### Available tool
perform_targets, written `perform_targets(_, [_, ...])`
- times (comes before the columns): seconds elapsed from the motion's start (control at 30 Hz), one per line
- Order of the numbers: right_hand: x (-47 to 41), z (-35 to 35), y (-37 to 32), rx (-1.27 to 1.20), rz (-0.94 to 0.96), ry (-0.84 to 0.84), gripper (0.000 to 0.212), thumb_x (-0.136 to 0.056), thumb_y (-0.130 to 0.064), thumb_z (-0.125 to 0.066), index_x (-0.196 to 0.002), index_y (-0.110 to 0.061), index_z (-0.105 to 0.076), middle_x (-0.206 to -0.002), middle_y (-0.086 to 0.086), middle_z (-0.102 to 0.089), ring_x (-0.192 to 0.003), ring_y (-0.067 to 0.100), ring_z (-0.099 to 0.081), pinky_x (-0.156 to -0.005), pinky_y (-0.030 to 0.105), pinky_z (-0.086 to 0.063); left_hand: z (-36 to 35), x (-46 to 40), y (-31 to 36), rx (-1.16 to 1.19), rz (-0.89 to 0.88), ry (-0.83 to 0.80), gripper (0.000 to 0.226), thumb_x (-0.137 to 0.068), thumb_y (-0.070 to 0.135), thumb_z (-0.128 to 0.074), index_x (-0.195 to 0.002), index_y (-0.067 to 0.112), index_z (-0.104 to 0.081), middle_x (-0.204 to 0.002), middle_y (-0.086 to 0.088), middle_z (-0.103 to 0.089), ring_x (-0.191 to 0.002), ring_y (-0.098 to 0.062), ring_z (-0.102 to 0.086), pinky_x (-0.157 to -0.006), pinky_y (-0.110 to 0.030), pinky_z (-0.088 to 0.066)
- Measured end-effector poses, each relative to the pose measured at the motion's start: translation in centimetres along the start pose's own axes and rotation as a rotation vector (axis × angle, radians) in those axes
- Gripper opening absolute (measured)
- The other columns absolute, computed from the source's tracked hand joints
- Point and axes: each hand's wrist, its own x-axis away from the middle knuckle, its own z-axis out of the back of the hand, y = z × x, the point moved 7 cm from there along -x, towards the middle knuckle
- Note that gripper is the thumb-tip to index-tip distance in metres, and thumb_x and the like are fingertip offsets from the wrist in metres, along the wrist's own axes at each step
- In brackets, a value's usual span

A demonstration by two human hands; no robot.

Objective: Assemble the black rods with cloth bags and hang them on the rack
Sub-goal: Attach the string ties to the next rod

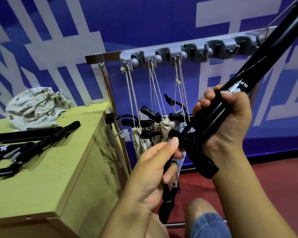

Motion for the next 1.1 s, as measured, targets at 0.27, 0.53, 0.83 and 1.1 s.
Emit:
perform_targets(0.27, [0.7, 0.2, -0.4, 0.051, 0.081, -0.005, 0.006, -0.073, -0.013, -0.045, -0.067, -0.014, -0.047, -0.056, -0.001, -0.051, -0.047, 0.011, -0.047, -0.052, 0.019, -0.045, 0.2, -0.2, -0.7, 0.013, 0.021, -0.048, 0.025, -0.074, 0.03, -0.061, -0.057, 0.014, -0.055, -0.044, -0.002, -0.031, -0.029, -0.005, -0.023, -0.035, -0.015, -0.023])
perform_targets(0.53, [-1.2, 1.8, -2.6, 0.456, 0.166, 0.15, 0.014, -0.089, -0.013, -0.057, -0.094, -0.011, -0.044, -0.072, 0.001, -0.05, -0.054, 0.008, -0.058, -0.053, 0.024, -0.049, 3.5, 0.3, -3.7, -0.048, 0.022, -0.154, 0.027, -0.076, 0.026, -0.069, -0.091, 0.007, -0.059, -0.067, -0.002, -0.063, -0.051, -0.008, -0.053, -0.051, -0.018, -0.042])
perform_targets(0.83, [-1.6, -3.3, 1.1, 0.589, -0.039, -0.194, 0.018, -0.084, 0.007, -0.048, -0.083, -0.009, -0.055, -0.059, -0.004, -0.062, -0.059, 0.01, -0.062, -0.068, 0.03, -0.057, 9.7, 0.2, -3.2, -0.781, 0.031, 0.018, 0.021, -0.071, 0.019, -0.059, -0.072, 0.039, -0.062, -0.07, 0.012, -0.058, -0.071, -0.005, -0.054, -0.071, -0.029, -0.045])
perform_targets(1.1, [-1.4, -5.4, 3.8, 0.665, 0.023, -0.353, 0.024, -0.084, -0.003, -0.056, -0.102, -0.018, -0.049, -0.061, -0.001, -0.059, -0.049, 0.013, -0.056, -0.049, 0.029, -0.049, 11.9, 1.5, -0.1, -1.117, -0.133, -0.009, 0.021, -0.088, 0.015, -0.057, -0.107, 0.022, -0.065, -0.101, 0.014, -0.062, -0.103, 0.002, -0.056, -0.095, -0.015, -0.042])
